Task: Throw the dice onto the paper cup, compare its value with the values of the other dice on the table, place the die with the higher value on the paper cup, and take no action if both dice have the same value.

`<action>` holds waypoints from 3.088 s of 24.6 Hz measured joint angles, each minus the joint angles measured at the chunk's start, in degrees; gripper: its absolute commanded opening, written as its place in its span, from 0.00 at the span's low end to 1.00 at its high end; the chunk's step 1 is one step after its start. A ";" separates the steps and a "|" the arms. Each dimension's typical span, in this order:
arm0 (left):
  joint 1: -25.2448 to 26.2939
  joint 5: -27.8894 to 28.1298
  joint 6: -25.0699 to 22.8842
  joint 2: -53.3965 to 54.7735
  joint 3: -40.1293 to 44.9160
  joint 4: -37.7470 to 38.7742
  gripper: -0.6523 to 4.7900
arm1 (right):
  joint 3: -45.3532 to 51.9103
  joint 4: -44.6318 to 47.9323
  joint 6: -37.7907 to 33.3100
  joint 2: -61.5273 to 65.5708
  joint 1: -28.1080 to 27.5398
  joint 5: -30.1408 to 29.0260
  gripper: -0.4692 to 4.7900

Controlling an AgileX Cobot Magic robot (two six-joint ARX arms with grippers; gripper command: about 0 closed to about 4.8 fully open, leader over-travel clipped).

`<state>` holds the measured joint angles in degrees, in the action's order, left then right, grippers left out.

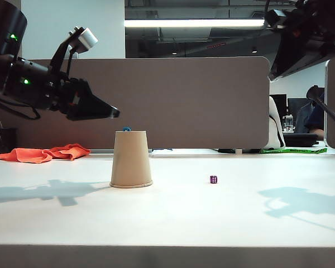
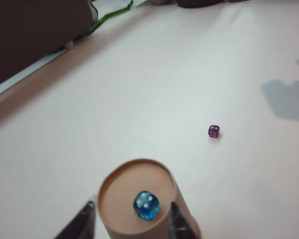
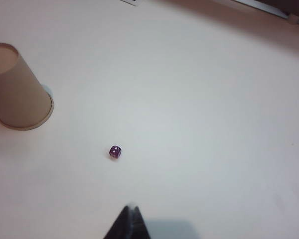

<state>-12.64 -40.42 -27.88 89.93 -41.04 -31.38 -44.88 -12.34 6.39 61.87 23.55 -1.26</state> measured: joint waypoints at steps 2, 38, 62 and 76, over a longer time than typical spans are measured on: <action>0.02 -0.37 0.04 0.92 -0.04 -1.51 0.40 | 0.00 -0.13 0.00 0.31 0.00 0.02 0.09; -0.22 -5.51 -1.92 9.09 -9.62 9.07 0.39 | 0.02 -0.46 0.00 0.37 0.00 0.02 0.09; -0.22 -5.53 -1.90 9.97 -9.75 7.58 0.21 | 0.02 -0.48 0.00 0.37 0.00 0.02 0.09; -0.22 -5.16 5.70 9.25 -9.73 -0.33 0.21 | 0.02 -0.52 0.00 0.39 0.00 0.02 0.09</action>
<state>-12.86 -45.58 -22.17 99.18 -50.76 -31.70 -44.86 -12.86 6.39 62.26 23.55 -1.23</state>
